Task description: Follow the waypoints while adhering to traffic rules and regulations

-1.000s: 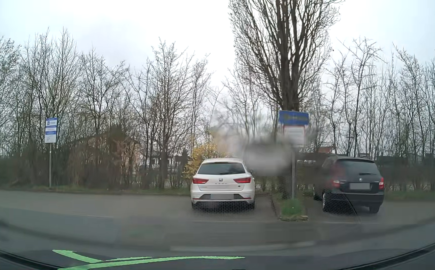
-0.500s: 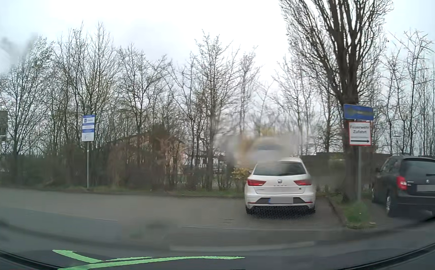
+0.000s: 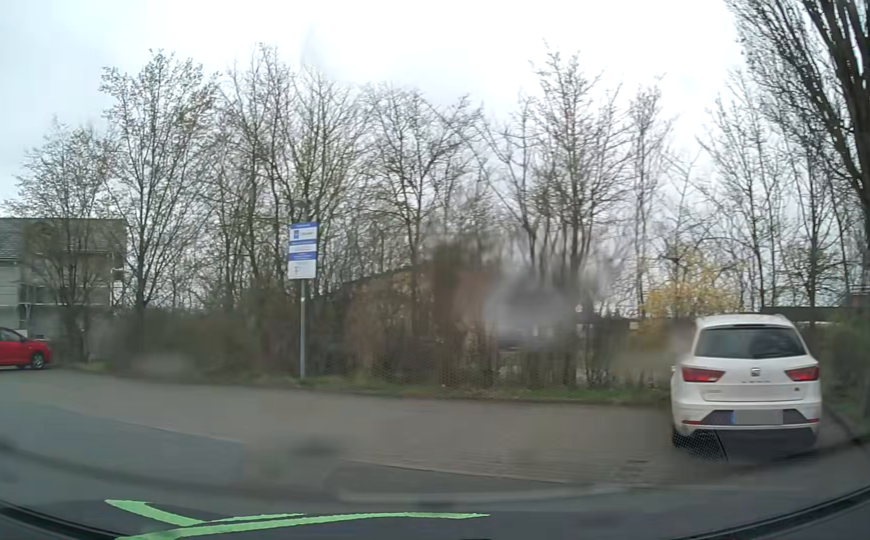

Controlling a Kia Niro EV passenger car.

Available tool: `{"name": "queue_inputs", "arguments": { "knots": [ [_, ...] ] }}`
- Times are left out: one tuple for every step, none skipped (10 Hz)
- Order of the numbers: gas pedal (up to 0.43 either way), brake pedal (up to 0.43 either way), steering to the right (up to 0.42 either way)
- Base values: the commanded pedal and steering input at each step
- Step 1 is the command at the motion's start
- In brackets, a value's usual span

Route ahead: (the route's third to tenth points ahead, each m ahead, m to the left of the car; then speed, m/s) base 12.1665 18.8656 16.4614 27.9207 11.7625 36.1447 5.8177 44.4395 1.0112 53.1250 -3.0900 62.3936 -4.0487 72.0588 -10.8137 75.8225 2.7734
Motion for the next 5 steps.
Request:
{"name": "queue_inputs", "arguments": {
  "knots": [
    [0.177,0.0,-0.71],
    [0.15,0.0,-0.709],
    [0.138,0.0,-0.709],
    [0.138,0.0,-0.707],
    [0.13,0.0,-0.701]
  ]
}}
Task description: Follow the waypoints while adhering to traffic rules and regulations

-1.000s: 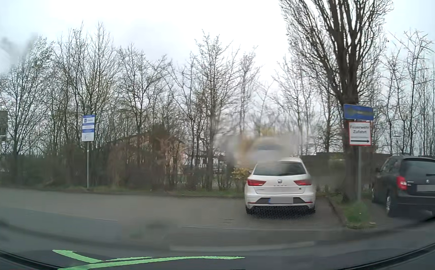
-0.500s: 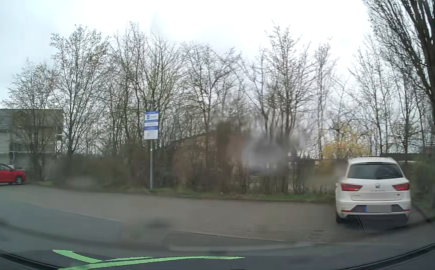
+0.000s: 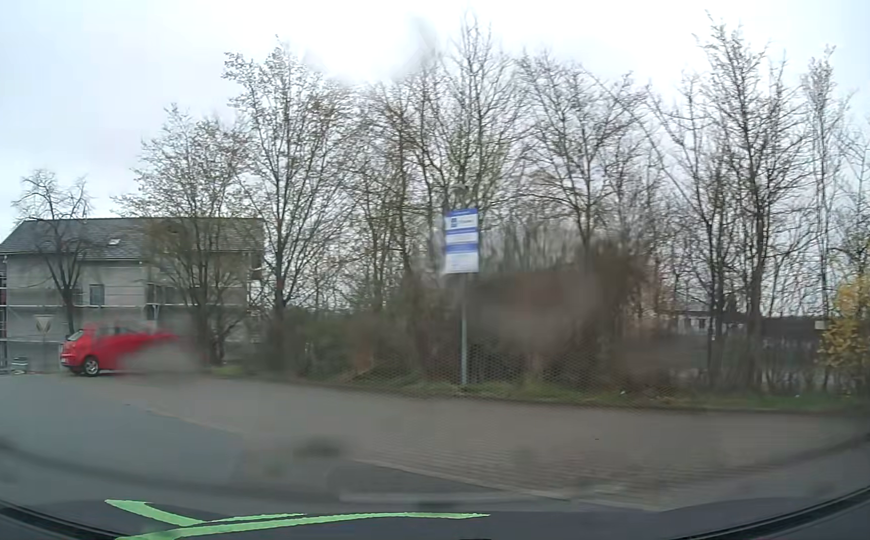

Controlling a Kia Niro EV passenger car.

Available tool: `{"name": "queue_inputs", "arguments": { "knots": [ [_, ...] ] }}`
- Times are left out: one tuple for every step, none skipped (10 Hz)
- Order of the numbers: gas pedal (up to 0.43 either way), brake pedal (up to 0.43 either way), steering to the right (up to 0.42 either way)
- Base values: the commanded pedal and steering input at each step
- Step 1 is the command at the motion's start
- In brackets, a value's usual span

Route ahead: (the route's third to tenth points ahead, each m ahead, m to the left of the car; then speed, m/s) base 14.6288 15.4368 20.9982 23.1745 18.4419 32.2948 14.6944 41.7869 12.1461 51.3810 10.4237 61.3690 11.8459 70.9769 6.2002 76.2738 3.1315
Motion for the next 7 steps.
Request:
{"name": "queue_inputs", "arguments": {
  "knots": [
    [0.118,0.0,-0.695],
    [0.118,0.0,-0.689],
    [0.118,0.0,-0.678],
    [0.118,0.0,-0.668],
    [0.118,0.0,-0.658],
    [0.11,0.0,-0.65],
    [0.11,0.0,-0.64]
  ]
}}
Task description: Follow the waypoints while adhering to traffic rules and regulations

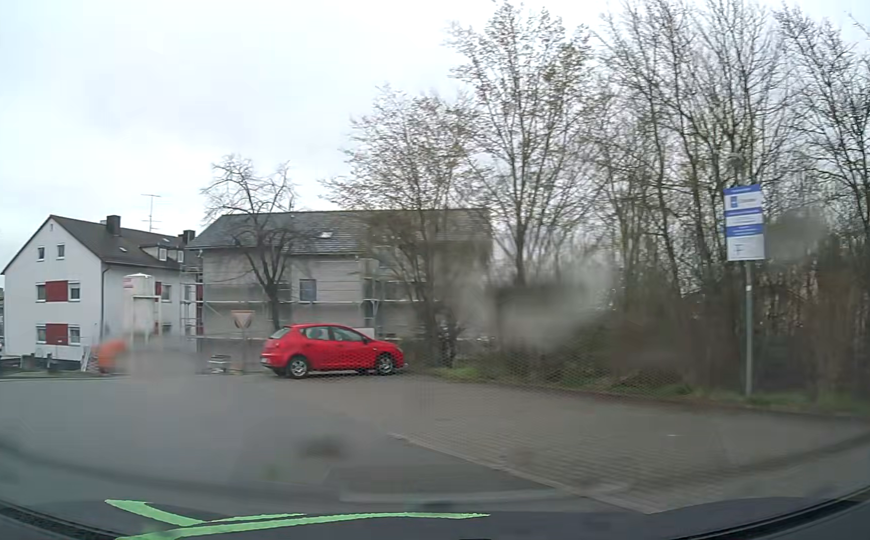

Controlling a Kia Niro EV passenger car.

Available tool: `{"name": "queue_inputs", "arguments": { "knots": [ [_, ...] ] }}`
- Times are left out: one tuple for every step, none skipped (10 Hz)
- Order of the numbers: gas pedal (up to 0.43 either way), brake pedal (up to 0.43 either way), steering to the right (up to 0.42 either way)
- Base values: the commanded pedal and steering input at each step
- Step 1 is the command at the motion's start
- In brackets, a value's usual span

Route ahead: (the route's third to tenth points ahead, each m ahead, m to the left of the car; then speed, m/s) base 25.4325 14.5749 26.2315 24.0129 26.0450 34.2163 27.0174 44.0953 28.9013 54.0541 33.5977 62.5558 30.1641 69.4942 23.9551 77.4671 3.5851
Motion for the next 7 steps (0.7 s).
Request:
{"name": "queue_inputs", "arguments": {
  "knots": [
    [0.11,0.0,-0.624],
    [0.098,0.0,-0.595],
    [0.098,0.0,-0.57],
    [0.087,0.0,-0.538],
    [0.087,0.0,-0.51],
    [0.087,0.0,-0.489],
    [0.079,0.0,-0.463]
  ]
}}
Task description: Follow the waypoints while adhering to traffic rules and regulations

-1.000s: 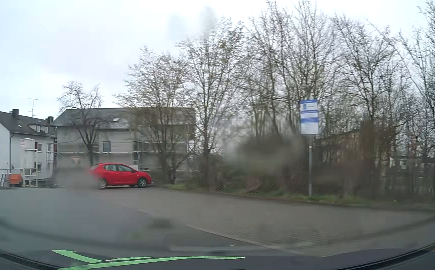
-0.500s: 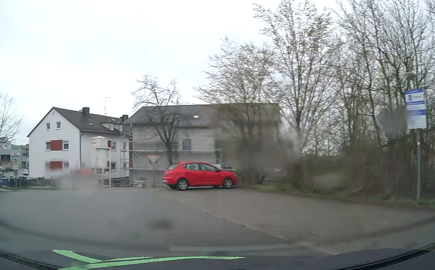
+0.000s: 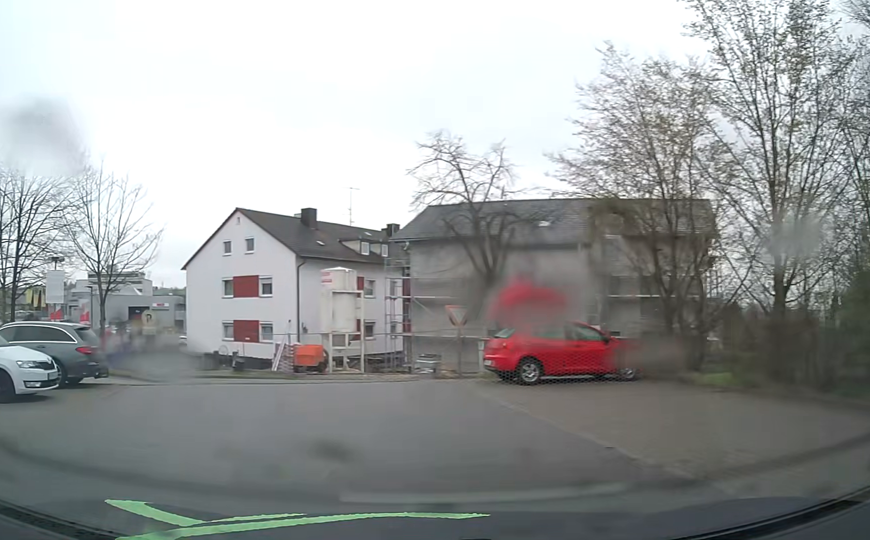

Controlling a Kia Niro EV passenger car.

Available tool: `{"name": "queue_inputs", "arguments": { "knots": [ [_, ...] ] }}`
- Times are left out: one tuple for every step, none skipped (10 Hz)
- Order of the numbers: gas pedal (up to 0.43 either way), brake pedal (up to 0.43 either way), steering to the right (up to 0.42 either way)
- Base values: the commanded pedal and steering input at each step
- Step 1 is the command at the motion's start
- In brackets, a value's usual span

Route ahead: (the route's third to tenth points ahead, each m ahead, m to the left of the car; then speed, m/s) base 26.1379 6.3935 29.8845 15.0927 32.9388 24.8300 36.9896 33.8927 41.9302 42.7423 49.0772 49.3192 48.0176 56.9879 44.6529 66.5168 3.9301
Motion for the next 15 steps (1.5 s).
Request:
{"name": "queue_inputs", "arguments": {
  "knots": [
    [0.059,0.0,-0.425],
    [0.059,0.0,-0.39],
    [0.059,0.0,-0.354],
    [0.047,0.0,-0.315],
    [0.047,0.0,-0.289],
    [0.039,0.0,-0.265],
    [0.039,0.0,-0.24],
    [0.008,0.0,-0.218],
    [0.0,0.0,-0.196],
    [0.0,0.0,-0.18],
    [0.0,0.0,-0.158],
    [0.0,0.0,-0.134],
    [0.0,0.0,-0.113],
    [0.0,0.0,-0.094],
    [0.0,0.0,-0.079]
  ]
}}
